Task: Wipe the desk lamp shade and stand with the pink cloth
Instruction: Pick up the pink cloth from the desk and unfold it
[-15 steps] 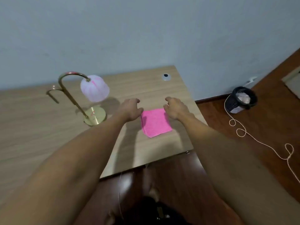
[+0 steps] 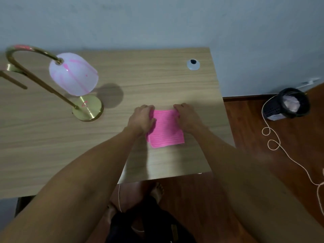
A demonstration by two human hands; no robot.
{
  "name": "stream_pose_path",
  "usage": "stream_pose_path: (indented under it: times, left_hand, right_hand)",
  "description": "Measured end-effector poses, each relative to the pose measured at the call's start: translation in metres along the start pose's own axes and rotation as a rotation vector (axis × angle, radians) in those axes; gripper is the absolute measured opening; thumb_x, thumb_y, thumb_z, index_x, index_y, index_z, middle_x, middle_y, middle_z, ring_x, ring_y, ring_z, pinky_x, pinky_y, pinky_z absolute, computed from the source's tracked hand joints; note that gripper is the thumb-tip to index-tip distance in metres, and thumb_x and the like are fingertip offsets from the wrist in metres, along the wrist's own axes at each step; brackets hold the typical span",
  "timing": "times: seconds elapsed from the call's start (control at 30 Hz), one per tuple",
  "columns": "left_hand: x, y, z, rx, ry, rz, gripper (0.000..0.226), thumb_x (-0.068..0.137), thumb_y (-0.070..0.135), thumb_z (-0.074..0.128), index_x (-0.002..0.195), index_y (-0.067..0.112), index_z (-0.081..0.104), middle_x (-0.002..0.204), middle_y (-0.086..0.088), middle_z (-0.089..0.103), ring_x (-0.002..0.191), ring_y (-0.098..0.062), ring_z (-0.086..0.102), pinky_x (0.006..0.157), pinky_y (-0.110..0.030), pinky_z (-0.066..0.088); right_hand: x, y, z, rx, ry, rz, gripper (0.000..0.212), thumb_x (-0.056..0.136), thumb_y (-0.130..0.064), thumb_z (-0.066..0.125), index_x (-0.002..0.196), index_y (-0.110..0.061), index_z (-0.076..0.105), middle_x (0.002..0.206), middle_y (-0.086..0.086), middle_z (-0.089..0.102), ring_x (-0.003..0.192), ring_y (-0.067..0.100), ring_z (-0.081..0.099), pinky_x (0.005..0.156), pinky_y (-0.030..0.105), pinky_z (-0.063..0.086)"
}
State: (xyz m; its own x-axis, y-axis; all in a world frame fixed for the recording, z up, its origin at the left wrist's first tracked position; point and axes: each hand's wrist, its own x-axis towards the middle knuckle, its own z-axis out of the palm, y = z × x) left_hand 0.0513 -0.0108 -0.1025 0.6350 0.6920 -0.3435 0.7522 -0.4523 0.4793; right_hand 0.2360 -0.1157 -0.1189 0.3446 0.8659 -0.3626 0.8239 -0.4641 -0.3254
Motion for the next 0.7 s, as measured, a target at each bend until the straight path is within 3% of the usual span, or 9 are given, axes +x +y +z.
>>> stream_pose_path:
  times: [0.1,0.2,0.3,0.4,0.47,0.53,0.6,0.7]
  left_hand:
    - [0.008,0.002,0.007,-0.039,0.023,-0.053,0.032,0.091,0.018,0.067,0.122,0.012,0.068,0.121,-0.012,0.062,0.114,-0.033,0.058,0.100,-0.047,0.051]
    - [0.009,0.005,0.006,-0.097,0.014,-0.089,0.017,0.090,0.013,0.065,0.104,0.014,0.076,0.113,-0.012,0.063,0.104,-0.029,0.061,0.096,-0.041,0.053]
    - [0.003,0.009,-0.006,-0.288,-0.023,-0.143,0.012,0.086,0.009,0.064,0.082,0.020,0.068,0.100,-0.010,0.070,0.090,-0.025,0.066,0.085,-0.041,0.059]
    - [-0.001,0.012,-0.030,-0.527,-0.031,-0.204,0.007,0.086,0.007,0.067,0.086,0.013,0.064,0.092,-0.011,0.072,0.083,-0.026,0.065,0.073,-0.037,0.059]
    - [0.000,0.016,-0.049,-0.620,0.001,-0.213,0.007,0.086,0.005,0.068,0.093,0.004,0.066,0.083,-0.010,0.066,0.079,-0.025,0.060,0.065,-0.031,0.051]
    - [0.000,0.023,-0.071,-0.689,0.059,-0.218,0.015,0.086,0.006,0.069,0.097,-0.003,0.067,0.084,-0.015,0.064,0.079,-0.025,0.058,0.070,-0.038,0.049]
    - [-0.001,0.032,-0.096,-0.735,0.101,-0.197,0.023,0.086,0.006,0.069,0.104,-0.009,0.066,0.088,-0.019,0.063,0.081,-0.026,0.058,0.073,-0.044,0.050]
    - [-0.004,0.048,-0.132,-0.784,0.124,-0.103,0.018,0.090,0.008,0.066,0.105,-0.003,0.064,0.093,-0.019,0.062,0.083,-0.025,0.056,0.072,-0.042,0.045]
  right_hand:
    - [0.007,0.000,0.003,-0.030,0.032,0.001,0.032,0.099,-0.016,0.057,0.129,-0.016,0.065,0.127,0.013,0.061,0.123,0.036,0.052,0.106,0.041,0.043]
    - [0.009,-0.005,-0.003,0.037,0.003,0.017,0.013,0.090,-0.015,0.065,0.100,-0.020,0.070,0.112,0.010,0.063,0.110,0.031,0.056,0.100,0.040,0.047]
    - [0.004,-0.011,-0.013,0.322,-0.047,0.052,0.014,0.083,-0.007,0.068,0.084,-0.018,0.060,0.087,0.002,0.060,0.087,0.023,0.056,0.070,0.030,0.046]
    - [0.001,-0.018,-0.032,0.634,0.005,0.111,0.013,0.082,0.004,0.068,0.088,-0.007,0.065,0.078,0.005,0.060,0.075,0.021,0.054,0.054,0.024,0.040]
    - [-0.001,-0.024,-0.049,0.798,0.018,0.154,0.012,0.083,0.002,0.073,0.095,0.000,0.071,0.088,0.014,0.069,0.071,0.019,0.060,0.057,0.022,0.048]
    - [-0.004,-0.030,-0.066,1.005,-0.037,0.183,0.023,0.084,-0.007,0.081,0.106,0.000,0.075,0.100,0.021,0.078,0.082,0.026,0.073,0.075,0.033,0.060]
    - [-0.008,-0.038,-0.085,1.274,-0.107,0.158,0.034,0.081,-0.008,0.087,0.113,-0.003,0.076,0.106,0.026,0.079,0.095,0.036,0.077,0.094,0.049,0.061]
    - [-0.010,-0.054,-0.119,1.516,-0.254,0.084,0.055,0.079,0.000,0.085,0.130,-0.001,0.064,0.118,0.029,0.075,0.108,0.039,0.075,0.098,0.051,0.060]
